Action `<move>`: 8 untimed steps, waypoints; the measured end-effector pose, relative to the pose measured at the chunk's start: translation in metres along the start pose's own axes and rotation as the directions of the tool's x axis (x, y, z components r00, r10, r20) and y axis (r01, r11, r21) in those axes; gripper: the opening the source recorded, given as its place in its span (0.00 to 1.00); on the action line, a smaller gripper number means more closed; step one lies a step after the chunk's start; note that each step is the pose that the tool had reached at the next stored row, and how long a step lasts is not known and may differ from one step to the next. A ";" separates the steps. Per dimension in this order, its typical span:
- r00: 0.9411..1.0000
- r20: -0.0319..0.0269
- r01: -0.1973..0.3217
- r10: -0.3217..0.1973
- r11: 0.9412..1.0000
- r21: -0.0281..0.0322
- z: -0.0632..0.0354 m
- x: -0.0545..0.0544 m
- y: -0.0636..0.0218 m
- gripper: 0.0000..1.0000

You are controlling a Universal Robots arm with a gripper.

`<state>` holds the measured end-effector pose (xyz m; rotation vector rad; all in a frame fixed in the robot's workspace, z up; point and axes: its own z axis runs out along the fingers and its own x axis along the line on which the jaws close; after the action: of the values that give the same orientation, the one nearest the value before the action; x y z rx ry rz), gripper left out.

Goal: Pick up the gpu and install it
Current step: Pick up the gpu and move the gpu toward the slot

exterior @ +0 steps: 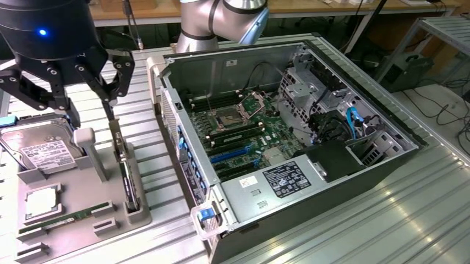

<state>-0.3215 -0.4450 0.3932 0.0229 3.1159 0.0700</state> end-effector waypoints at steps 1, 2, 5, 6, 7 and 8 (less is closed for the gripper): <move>1.000 0.000 0.000 0.000 1.000 0.000 0.0000 0.000 0.0000 0.54; 1.000 0.000 0.000 0.000 1.000 0.000 -0.0001 0.000 0.0000 0.54; 1.000 0.000 0.000 0.000 1.000 0.000 -0.0001 0.000 0.0000 0.60; 1.000 0.000 0.000 0.000 1.000 0.000 0.0000 0.000 0.0000 0.60; 1.000 0.000 0.002 -0.002 1.000 0.001 0.0004 0.000 0.0000 0.60; 1.000 -0.001 0.005 -0.005 1.000 0.001 0.0007 0.000 0.0000 0.60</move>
<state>-0.3215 -0.4450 0.3925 0.0151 3.1169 0.0680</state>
